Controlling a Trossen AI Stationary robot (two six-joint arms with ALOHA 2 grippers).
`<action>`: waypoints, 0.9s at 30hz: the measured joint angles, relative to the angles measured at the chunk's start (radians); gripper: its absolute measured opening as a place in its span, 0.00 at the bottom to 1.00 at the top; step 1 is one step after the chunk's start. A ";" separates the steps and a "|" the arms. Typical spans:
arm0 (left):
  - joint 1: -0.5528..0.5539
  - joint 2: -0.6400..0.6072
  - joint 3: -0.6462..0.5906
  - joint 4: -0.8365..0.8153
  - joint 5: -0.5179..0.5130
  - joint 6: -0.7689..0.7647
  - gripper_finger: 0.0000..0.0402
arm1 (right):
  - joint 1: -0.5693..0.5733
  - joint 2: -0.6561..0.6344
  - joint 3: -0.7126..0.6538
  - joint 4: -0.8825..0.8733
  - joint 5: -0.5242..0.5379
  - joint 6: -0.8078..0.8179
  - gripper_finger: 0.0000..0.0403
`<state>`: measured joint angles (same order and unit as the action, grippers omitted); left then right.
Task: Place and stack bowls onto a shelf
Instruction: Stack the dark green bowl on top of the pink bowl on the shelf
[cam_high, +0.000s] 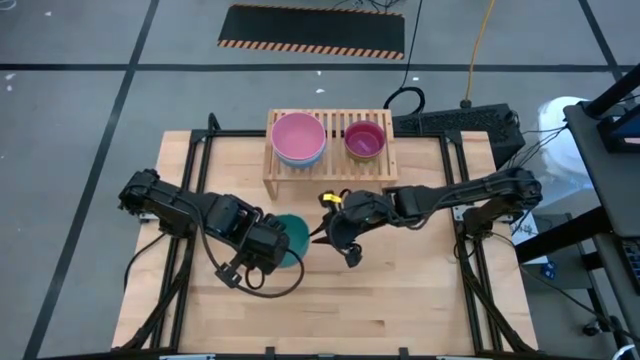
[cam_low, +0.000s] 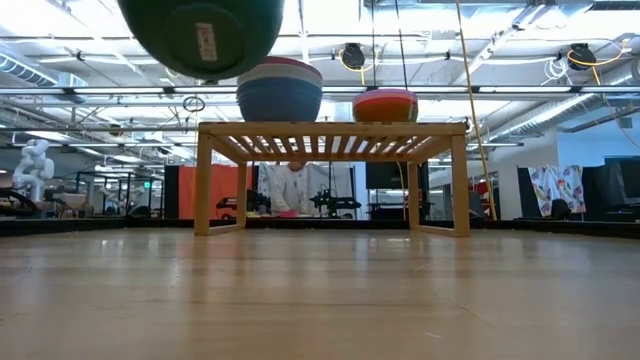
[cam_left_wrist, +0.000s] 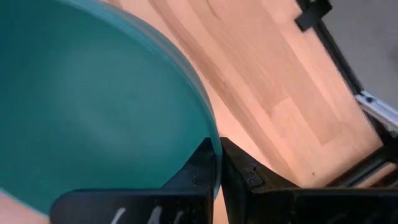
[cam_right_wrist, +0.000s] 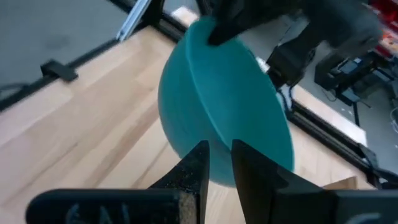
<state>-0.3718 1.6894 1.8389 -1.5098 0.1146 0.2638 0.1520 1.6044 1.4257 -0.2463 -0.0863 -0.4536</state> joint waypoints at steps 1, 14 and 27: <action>0.000 0.000 0.000 0.000 0.007 -0.001 0.02 | 0.000 0.009 0.000 -0.001 -0.001 -0.007 0.15; 0.008 0.011 -0.001 0.000 0.035 -0.011 0.02 | 0.000 0.035 0.004 0.040 0.005 -0.064 0.15; 0.026 0.039 0.000 0.003 0.069 0.005 0.02 | -0.016 0.048 0.006 0.044 -0.084 -0.049 0.15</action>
<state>-0.3462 1.7287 1.8389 -1.5071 0.1838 0.2684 0.1362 1.6529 1.4317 -0.2026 -0.1701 -0.5022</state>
